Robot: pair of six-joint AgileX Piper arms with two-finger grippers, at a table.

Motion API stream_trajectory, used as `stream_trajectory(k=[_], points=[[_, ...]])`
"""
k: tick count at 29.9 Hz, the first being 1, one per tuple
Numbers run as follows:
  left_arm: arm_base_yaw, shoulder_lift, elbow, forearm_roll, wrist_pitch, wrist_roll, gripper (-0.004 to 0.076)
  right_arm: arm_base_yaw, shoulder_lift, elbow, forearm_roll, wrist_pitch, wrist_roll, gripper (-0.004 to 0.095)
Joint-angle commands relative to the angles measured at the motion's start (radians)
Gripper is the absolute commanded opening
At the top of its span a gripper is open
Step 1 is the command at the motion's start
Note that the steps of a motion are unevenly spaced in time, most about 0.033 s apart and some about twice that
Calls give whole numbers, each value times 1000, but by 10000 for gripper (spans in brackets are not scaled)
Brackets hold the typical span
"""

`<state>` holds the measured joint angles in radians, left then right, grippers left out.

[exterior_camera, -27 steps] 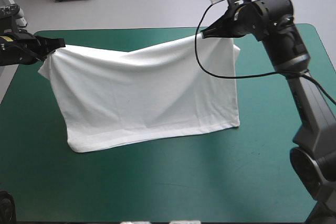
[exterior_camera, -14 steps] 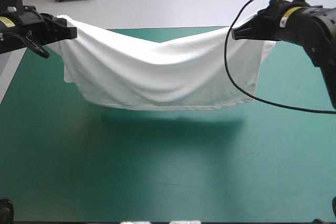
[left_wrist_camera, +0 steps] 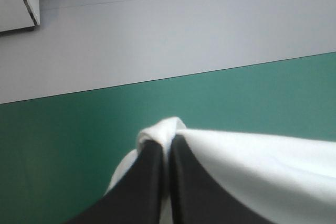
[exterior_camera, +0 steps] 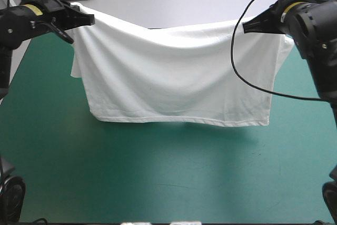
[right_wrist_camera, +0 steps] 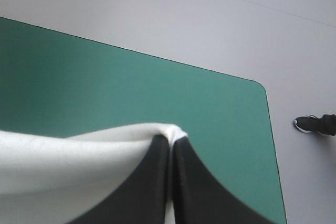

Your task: Fold the cloth

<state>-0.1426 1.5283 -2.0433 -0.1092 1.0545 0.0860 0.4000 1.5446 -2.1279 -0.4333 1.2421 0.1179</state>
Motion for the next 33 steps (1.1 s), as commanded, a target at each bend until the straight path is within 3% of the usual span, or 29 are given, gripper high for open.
stream_trajectory(k=[1,8,12,15,20,24,28,33], points=[[-3,39,-27,-3,-162,-12,-9,-55,37,-19,-65,-166,46,-17],[-4,125,-100,40,-371,-12,-9,-137,111,-24,-60,-350,81,-17],[-4,177,-188,72,-376,-12,-9,-158,132,-30,-23,-354,81,-17],[-7,206,-213,72,-336,-16,-9,-176,144,-30,24,-325,81,-17],[-7,294,-213,72,-76,-46,-9,-233,207,-25,216,-187,33,-17],[-7,345,-196,76,9,-86,-9,-271,232,68,319,-136,1,-17],[-7,347,-77,96,40,-106,-9,-274,206,251,345,-130,-1,-17],[-7,244,190,94,-12,-130,-9,-274,116,536,389,-174,-15,-17]])
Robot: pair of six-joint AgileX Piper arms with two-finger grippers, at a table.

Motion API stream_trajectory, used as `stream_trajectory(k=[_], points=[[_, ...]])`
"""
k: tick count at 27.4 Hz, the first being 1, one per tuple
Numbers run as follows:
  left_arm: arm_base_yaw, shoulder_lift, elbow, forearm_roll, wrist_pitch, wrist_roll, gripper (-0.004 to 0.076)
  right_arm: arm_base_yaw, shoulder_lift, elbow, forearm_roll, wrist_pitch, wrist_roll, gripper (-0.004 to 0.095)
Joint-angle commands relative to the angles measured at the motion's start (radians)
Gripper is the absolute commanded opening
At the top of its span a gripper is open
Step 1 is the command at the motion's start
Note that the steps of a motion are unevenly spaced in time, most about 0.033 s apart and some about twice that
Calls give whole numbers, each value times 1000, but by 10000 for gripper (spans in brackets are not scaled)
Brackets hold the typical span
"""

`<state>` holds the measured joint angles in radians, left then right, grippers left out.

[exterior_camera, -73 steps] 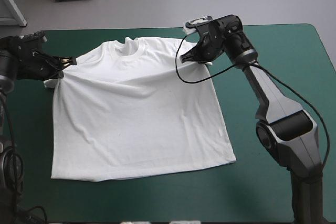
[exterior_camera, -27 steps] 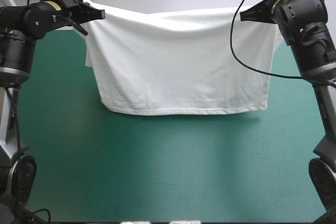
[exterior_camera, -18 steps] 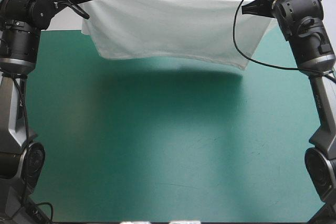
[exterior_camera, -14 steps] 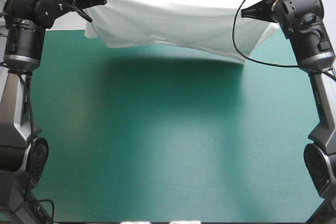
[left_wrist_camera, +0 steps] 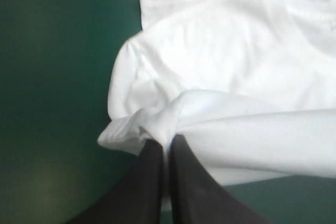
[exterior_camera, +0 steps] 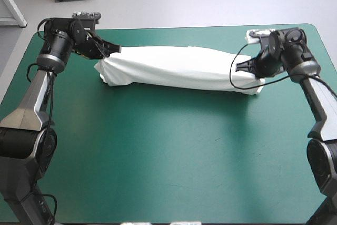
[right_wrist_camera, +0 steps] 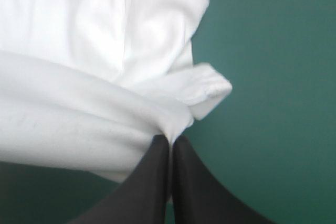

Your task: Fold the cloth

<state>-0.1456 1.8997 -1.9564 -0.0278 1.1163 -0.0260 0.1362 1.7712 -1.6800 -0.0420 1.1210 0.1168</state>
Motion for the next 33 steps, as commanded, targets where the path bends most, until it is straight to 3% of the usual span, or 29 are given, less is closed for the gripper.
stream_trajectory(k=[1,8,14,20,27,29,31,32,33], points=[[-4,-162,178,12,-93,-18,-9,-10,-130,148,0,-65,-14,-17],[-4,-438,754,-19,-211,-44,-9,-10,-319,487,48,-129,-18,-17],[-4,-630,1062,-73,-224,-41,-9,-10,-420,678,86,-131,-35,-17],[-4,-760,1233,-93,-184,-45,-9,-10,-509,836,163,-138,-37,-17],[-4,-830,1284,-96,-105,-45,-8,-10,-582,937,182,-127,-37,-16],[-4,-830,1284,-96,-78,-40,25,-10,-582,949,218,-115,-39,30],[-4,-830,1284,-97,-58,-35,151,-10,-582,951,223,-100,-43,203],[-4,-830,1284,-121,-41,-35,268,-10,-582,951,225,-96,-43,367],[-4,-830,1284,-132,-29,-35,337,-10,-582,951,232,-95,-43,443]])
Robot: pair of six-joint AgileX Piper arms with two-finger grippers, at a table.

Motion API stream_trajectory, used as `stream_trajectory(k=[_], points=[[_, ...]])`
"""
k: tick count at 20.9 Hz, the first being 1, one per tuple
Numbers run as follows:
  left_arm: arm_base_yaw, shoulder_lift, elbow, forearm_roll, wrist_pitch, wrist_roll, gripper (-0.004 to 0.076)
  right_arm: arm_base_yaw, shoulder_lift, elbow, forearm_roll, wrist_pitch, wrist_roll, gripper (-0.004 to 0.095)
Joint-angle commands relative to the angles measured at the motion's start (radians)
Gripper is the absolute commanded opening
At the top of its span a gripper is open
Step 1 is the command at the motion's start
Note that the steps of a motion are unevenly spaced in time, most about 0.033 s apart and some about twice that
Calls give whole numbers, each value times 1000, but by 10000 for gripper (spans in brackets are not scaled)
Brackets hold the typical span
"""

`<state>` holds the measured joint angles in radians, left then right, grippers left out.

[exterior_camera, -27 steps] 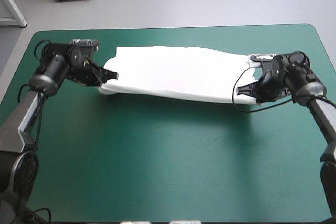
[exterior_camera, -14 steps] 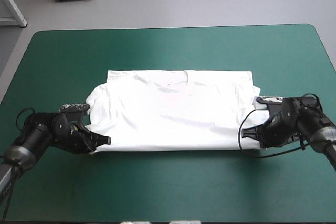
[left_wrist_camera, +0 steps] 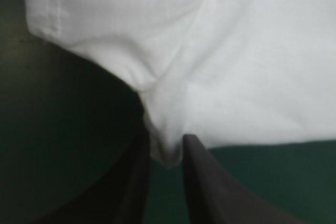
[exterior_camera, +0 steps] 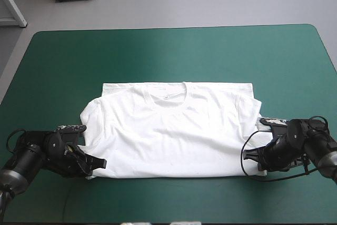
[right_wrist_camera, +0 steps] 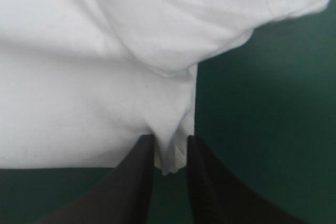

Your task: Fold the cloth

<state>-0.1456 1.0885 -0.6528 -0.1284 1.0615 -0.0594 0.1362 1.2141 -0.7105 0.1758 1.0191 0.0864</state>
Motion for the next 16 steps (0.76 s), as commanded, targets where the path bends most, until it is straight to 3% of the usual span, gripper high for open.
stream_trajectory(k=[1,5,8,10,16], points=[[-4,-19,-25,-38,60,-4,449,-10,-26,-26,45,18,-23,535],[-4,-46,-165,11,162,-14,493,-10,-75,-158,64,111,-42,525],[-4,-44,-307,141,201,-41,486,-10,-105,-309,-53,228,5,500],[17,-9,-351,212,212,-43,472,-10,-107,-382,-120,231,23,501],[169,132,-362,81,116,8,473,-10,-107,-463,-117,231,26,494]])
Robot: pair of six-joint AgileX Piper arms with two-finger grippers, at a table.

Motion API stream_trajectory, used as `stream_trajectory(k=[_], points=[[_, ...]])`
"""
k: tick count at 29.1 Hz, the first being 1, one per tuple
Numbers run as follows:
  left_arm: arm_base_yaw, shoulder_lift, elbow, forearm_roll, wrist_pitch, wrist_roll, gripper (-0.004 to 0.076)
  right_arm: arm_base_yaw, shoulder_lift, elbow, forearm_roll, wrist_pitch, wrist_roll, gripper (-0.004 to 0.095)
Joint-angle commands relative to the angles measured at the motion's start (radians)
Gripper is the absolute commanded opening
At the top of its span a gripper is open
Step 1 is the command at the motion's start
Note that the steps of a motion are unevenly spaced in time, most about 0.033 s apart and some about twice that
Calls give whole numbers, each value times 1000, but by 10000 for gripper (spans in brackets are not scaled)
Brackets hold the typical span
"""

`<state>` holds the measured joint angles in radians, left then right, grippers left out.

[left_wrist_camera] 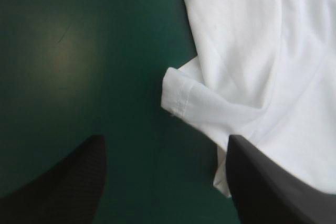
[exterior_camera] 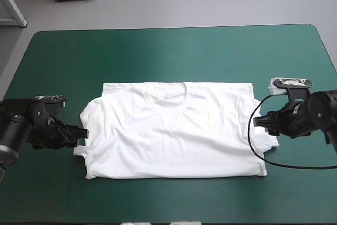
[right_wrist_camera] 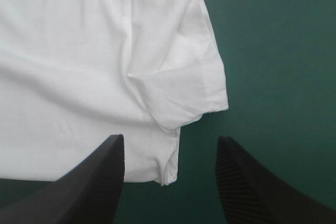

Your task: Fold the cloth

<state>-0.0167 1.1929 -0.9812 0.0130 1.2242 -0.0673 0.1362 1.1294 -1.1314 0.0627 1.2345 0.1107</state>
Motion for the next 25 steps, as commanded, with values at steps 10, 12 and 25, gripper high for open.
stream_trajectory(k=[10,12,25], points=[[66,207,-73,-85,-181,30,472,-10,-21,-43,-8,16,2,466],[66,255,-103,-80,-181,30,472,-10,-21,-43,-8,16,2,463],[66,513,-249,-75,-217,30,472,-10,-21,-43,-8,16,17,445]])
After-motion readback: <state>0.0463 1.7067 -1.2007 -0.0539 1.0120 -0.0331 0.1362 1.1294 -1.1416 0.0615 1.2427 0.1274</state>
